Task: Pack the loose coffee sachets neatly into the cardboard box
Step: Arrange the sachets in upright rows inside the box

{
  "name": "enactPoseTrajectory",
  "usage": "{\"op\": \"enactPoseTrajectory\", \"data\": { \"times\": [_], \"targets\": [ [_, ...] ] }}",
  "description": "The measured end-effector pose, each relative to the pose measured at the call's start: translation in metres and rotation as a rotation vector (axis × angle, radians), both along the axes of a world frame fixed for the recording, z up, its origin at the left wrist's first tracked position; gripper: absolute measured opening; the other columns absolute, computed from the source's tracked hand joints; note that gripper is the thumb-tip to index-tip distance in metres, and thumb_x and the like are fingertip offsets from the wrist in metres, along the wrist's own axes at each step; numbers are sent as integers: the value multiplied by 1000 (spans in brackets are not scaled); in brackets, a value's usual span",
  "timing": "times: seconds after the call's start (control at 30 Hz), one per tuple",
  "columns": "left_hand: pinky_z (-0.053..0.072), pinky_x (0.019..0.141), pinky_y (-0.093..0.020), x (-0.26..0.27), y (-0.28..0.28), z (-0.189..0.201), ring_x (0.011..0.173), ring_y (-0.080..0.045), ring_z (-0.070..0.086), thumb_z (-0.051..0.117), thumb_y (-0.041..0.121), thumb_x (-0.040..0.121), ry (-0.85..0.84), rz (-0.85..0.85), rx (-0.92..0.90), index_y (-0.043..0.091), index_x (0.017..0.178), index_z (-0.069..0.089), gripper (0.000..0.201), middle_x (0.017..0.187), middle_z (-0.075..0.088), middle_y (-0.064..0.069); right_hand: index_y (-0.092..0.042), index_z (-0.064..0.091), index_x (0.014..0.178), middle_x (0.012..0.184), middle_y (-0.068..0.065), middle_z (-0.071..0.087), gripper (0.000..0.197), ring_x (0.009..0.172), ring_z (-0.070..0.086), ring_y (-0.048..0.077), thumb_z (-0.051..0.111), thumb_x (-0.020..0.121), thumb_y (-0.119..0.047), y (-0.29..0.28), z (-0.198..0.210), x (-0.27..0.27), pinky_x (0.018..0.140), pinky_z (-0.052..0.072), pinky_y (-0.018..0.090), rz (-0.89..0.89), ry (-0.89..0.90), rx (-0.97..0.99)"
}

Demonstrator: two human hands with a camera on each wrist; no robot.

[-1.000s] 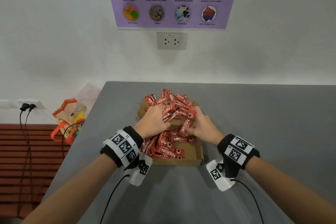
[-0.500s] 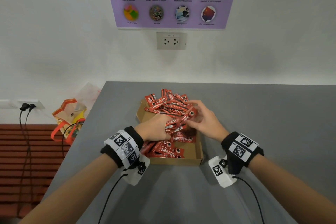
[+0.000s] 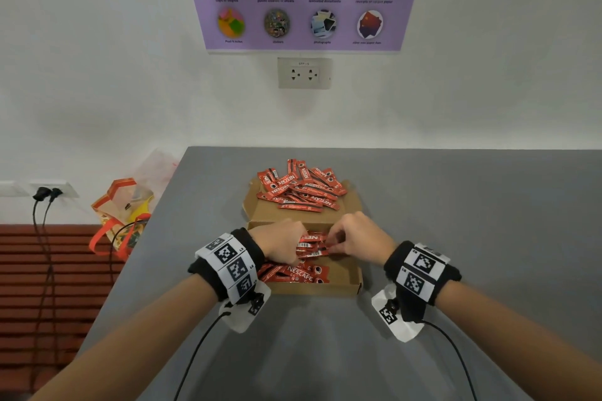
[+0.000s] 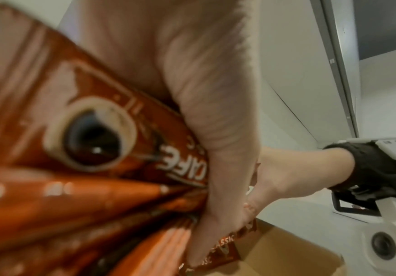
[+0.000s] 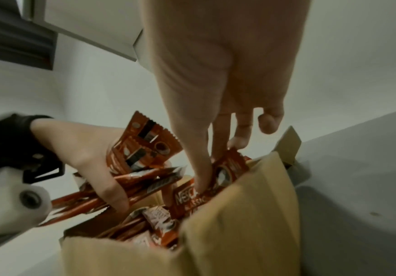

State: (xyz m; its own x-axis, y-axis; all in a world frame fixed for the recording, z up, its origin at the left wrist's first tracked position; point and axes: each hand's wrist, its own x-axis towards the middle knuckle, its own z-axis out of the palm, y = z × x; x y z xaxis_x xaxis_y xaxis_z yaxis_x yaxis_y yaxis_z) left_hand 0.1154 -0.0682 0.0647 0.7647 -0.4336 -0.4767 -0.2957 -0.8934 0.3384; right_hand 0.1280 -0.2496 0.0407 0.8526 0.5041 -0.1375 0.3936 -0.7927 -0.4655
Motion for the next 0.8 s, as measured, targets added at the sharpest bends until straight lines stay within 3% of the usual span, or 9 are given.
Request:
{"op": "enactPoseTrajectory", "data": {
  "times": [0.13, 0.23, 0.37, 0.5, 0.7, 0.8],
  "targets": [
    [55, 77, -38, 0, 0, -6, 84, -24, 64, 70, 13, 77, -2, 24, 20, 7, 98, 59, 24, 100, 65, -7, -17, 73, 87, 90, -3, 69, 8, 79, 60, 12, 71, 81, -23, 7, -4, -1, 78, 53, 29, 33, -55, -119],
    [54, 81, -39, 0, 0, -9, 88, -24, 64, 71, 14, 76, -1, 31, 10, 7, 102, 61, 29, 102, 67, -8, -17, 70, 83, 89, -1, 68, 4, 82, 63, 16, 71, 81, -20, 7, -11, -1, 79, 54, 33, 20, -47, -157],
    [54, 83, -42, -2, 2, -16, 89, -24, 64, 71, 16, 75, 9, 33, 52, 8, 102, 60, 30, 103, 66, -8, -13, 68, 82, 91, -2, 66, 8, 83, 61, 15, 71, 80, -21, 6, -11, -2, 78, 53, 30, -11, -40, -125],
    [50, 83, -33, -7, 3, -19, 99, -24, 61, 69, 17, 78, -6, 9, 85, 9, 112, 57, 37, 110, 62, -6, -12, 64, 84, 90, 0, 66, 8, 84, 61, 17, 67, 83, -20, 8, -17, -4, 77, 51, 29, -22, -79, -156],
    [50, 89, -37, -9, 6, -21, 104, -25, 59, 68, 18, 78, 6, -17, 98, 10, 116, 55, 41, 115, 61, -7, -17, 63, 90, 89, -3, 67, 10, 86, 61, 15, 66, 85, -25, 10, -19, -5, 82, 48, 32, -47, -168, -179],
    [48, 95, -39, -10, 6, -20, 110, -25, 56, 68, 18, 78, 1, -31, 92, 12, 128, 51, 53, 123, 58, -7, -19, 64, 89, 88, -6, 66, 11, 88, 60, 14, 69, 82, -27, 9, -19, -3, 87, 46, 35, -62, -191, -189]
  ]
}}
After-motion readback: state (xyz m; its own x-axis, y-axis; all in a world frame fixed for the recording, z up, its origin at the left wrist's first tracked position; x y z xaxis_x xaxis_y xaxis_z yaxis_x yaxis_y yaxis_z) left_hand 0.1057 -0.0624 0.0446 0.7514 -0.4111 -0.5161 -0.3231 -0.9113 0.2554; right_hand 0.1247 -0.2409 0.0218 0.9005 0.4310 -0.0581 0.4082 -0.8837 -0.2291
